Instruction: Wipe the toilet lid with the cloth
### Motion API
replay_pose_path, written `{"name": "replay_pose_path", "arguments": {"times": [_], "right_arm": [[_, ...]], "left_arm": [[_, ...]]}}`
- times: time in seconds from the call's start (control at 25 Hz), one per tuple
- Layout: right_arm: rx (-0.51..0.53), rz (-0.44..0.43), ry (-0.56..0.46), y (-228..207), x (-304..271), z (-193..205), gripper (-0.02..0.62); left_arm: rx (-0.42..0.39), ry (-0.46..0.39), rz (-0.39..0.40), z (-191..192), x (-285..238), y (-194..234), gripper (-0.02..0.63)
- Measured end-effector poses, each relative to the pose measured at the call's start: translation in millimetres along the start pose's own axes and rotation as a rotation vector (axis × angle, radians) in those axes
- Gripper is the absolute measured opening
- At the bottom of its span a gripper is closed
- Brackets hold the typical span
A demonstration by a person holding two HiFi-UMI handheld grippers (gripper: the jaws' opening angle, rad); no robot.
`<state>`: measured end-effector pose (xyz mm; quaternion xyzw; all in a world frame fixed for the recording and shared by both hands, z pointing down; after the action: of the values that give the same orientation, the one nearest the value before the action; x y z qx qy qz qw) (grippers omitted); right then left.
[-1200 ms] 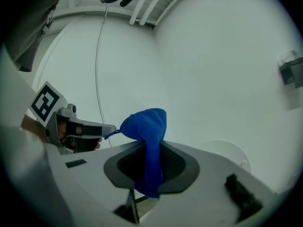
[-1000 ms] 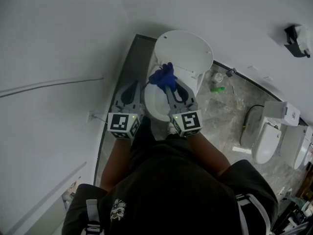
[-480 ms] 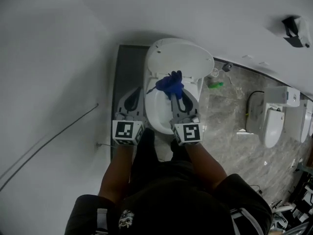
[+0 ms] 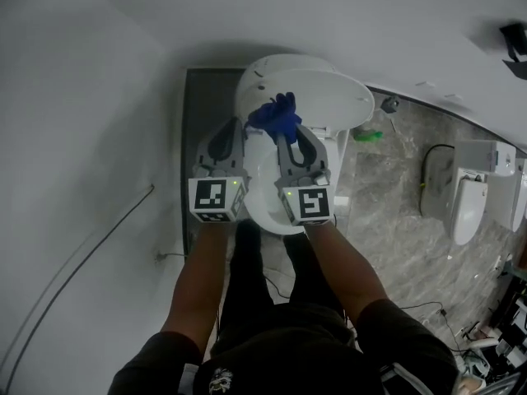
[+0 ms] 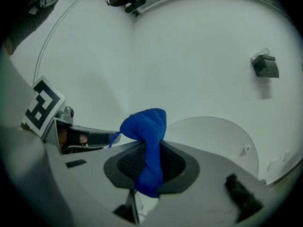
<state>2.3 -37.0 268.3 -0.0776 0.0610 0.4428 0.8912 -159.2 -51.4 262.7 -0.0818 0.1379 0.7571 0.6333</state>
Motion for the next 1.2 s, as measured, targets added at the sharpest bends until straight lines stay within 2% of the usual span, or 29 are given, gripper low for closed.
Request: {"name": "replay_pose_path", "arguments": {"times": [0.2, 0.56, 0.84, 1.2], "right_arm": [[0.011, 0.009, -0.015, -14, -32, 12, 0.071], [0.044, 0.046, -0.010, -42, -69, 17, 0.071], [0.070, 0.099, -0.023, -68, -61, 14, 0.071], [0.038, 0.239, -0.052, -119, -21, 20, 0.071]], "left_arm": [[-0.017, -0.016, -0.010, 2, -30, 8, 0.011], [-0.054, 0.013, 0.000, 11, -58, 3, 0.011], [-0.059, 0.016, 0.044, 17, -68, -20, 0.011], [-0.073, 0.002, 0.111, 12, -85, -65, 0.011]]}}
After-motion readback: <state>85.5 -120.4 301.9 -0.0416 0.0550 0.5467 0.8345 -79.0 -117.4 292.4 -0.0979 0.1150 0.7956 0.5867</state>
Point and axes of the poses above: the fingertips, and each gripper's own axes: x backward along the fingers, y to its left, z out of its underside, the point moved 8 cm from there along x, backward along the fingers, and after that the axes turned 13 degrees about -z, right-handed, at the moved point
